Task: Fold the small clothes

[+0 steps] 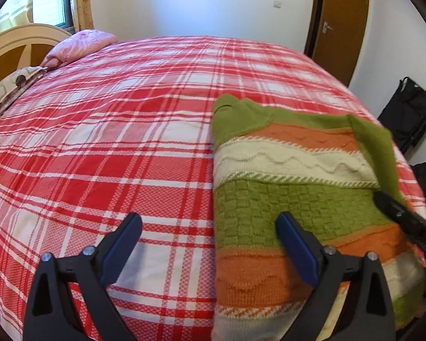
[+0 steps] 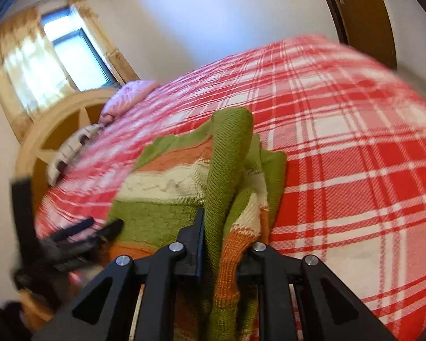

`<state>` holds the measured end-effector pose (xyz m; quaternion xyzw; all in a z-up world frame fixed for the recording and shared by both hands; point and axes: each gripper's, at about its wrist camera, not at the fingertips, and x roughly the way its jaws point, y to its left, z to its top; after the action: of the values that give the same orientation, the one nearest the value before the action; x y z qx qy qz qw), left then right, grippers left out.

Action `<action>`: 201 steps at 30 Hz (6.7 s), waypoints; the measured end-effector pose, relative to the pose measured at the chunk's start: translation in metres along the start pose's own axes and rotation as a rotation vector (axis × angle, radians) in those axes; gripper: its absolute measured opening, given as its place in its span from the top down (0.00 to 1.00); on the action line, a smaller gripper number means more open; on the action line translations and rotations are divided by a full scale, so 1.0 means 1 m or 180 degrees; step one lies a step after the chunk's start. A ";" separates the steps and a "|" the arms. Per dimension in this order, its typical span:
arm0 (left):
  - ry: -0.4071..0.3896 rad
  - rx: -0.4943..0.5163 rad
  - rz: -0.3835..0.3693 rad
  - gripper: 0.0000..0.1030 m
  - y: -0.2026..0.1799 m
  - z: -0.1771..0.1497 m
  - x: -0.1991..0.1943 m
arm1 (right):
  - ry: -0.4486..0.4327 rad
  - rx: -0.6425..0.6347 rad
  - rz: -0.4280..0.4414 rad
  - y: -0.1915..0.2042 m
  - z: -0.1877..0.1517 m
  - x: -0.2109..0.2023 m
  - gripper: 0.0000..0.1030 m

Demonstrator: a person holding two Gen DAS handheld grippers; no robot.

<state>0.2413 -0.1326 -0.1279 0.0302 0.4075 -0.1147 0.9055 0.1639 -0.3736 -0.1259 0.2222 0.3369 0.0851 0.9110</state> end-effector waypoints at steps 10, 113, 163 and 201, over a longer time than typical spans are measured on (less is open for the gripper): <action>-0.0210 0.0152 0.0220 0.01 -0.009 -0.005 -0.001 | 0.0447 0.0745 0.0785 -0.036 0.048 0.043 0.68; -0.0101 0.0491 -0.0019 0.00 -0.018 -0.025 -0.032 | -0.0201 -0.0485 -0.0680 0.050 -0.086 -0.040 0.75; 0.0572 0.0055 -0.0996 0.00 -0.015 0.011 0.028 | -0.0215 0.0673 -0.0330 -0.025 -0.035 -0.026 0.40; 0.0404 0.0066 -0.1279 0.22 -0.014 0.013 0.030 | 0.0111 0.0222 -0.0213 0.007 -0.028 0.017 0.56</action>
<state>0.2668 -0.1539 -0.1404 -0.0351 0.4603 -0.2950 0.8365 0.1581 -0.3522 -0.1515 0.2410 0.3627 0.0466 0.8990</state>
